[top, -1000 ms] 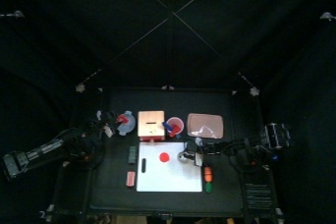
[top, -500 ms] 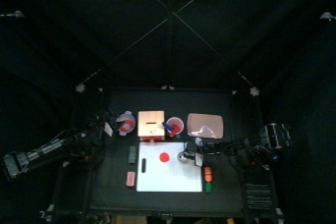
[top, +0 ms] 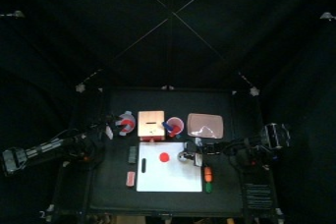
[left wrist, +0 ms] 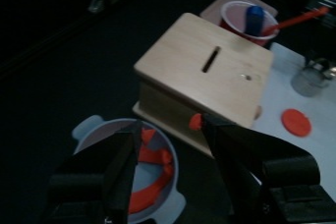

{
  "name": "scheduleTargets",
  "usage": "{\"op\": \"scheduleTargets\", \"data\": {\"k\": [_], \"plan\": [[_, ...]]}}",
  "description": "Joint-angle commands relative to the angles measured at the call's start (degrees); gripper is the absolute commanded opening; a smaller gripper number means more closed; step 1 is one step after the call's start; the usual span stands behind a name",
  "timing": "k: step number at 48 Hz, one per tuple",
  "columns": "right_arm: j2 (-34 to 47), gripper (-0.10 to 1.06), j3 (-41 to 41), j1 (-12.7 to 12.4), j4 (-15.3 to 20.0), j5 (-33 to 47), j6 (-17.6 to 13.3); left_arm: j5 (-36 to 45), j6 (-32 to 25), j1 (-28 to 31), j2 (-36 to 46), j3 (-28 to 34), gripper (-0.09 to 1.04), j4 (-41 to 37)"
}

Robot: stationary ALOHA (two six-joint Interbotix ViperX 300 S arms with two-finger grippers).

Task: Get the cutter from the drawer then cut the dough then place the extra dough in the bowl
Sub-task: Place the extra dough in the bowl

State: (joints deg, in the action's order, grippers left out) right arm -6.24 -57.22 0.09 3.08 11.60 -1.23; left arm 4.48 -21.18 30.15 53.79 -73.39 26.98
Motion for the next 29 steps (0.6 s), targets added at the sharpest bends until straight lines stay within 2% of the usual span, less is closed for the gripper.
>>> {"op": "scheduleTargets", "data": {"k": [1,17,29], "plan": [[-1.67,0.73,1.41,0.09,0.00,0.00,0.00,-0.97,0.18,-6.68,-0.18,2.46,0.87,-1.49],[-1.67,0.73,1.93,0.18,-0.09,-0.09,0.18,-4.83,0.18,-18.37,-0.18,2.55,0.87,-1.58],[-1.67,0.73,2.11,0.00,-0.09,0.00,0.35,-5.19,0.53,-21.36,-0.53,2.02,0.87,-0.44]]}}
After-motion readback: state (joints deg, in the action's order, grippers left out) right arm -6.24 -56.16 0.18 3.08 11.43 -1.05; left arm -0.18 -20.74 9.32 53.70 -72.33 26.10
